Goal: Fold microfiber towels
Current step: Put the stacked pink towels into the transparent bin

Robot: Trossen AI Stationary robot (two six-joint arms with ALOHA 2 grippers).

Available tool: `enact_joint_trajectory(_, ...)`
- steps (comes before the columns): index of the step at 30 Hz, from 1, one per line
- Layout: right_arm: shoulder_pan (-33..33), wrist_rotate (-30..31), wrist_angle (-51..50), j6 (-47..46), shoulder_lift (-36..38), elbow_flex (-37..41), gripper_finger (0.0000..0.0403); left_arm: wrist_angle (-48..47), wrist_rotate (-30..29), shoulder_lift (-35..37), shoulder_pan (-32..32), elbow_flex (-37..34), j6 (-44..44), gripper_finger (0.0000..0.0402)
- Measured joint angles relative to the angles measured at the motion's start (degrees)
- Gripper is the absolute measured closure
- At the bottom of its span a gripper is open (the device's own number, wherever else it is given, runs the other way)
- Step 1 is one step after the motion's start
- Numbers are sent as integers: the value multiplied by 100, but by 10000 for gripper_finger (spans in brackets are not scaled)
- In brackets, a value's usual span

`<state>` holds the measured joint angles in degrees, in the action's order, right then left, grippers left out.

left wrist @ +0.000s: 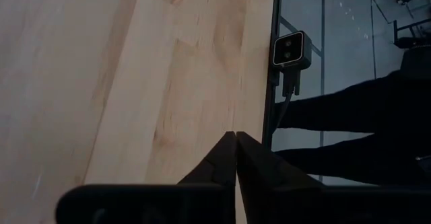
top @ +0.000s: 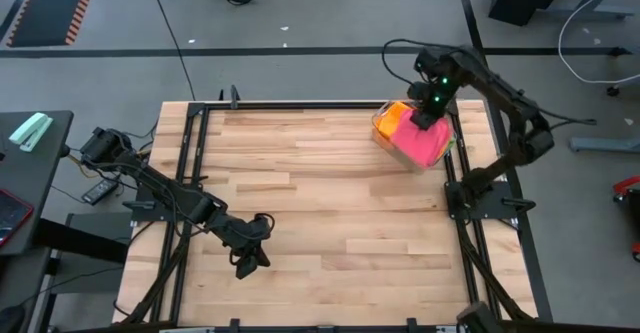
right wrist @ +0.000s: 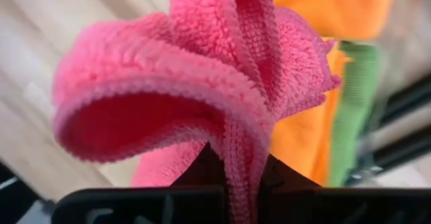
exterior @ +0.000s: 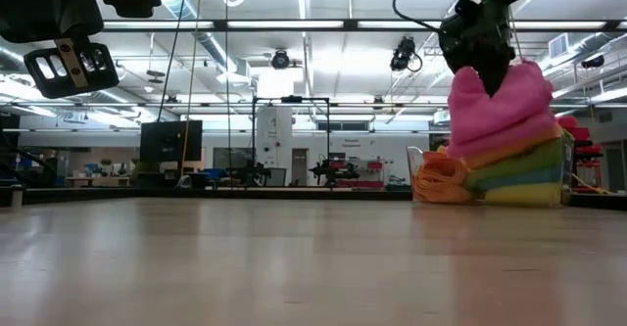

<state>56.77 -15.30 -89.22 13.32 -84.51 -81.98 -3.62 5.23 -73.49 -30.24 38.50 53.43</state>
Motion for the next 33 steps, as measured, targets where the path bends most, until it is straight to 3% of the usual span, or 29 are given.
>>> enact_joint_trajectory(6, 233, 569, 43, 376, -123, 124, 385, -1, -1, 0, 0, 0, 0, 386)
enact_joint_trajectory(14, 227, 980, 1039, 619, -172, 1234, 385, -2, 0, 0, 0, 0, 1, 380)
enact_joint_trajectory(22, 108, 1703, 1729, 623, -163, 2155, 303, -2, 0, 0, 0, 0, 39, 390)
enact_joint_trajectory(27, 59, 1815, 1580, 568, -168, 1921, 268, -2, 0, 0, 0, 0, 42, 378)
enact_joint_trajectory(33, 59, 2036, 1027, 595, -168, 974, 229, 0, 7, 0, 0, 0, 153, 375)
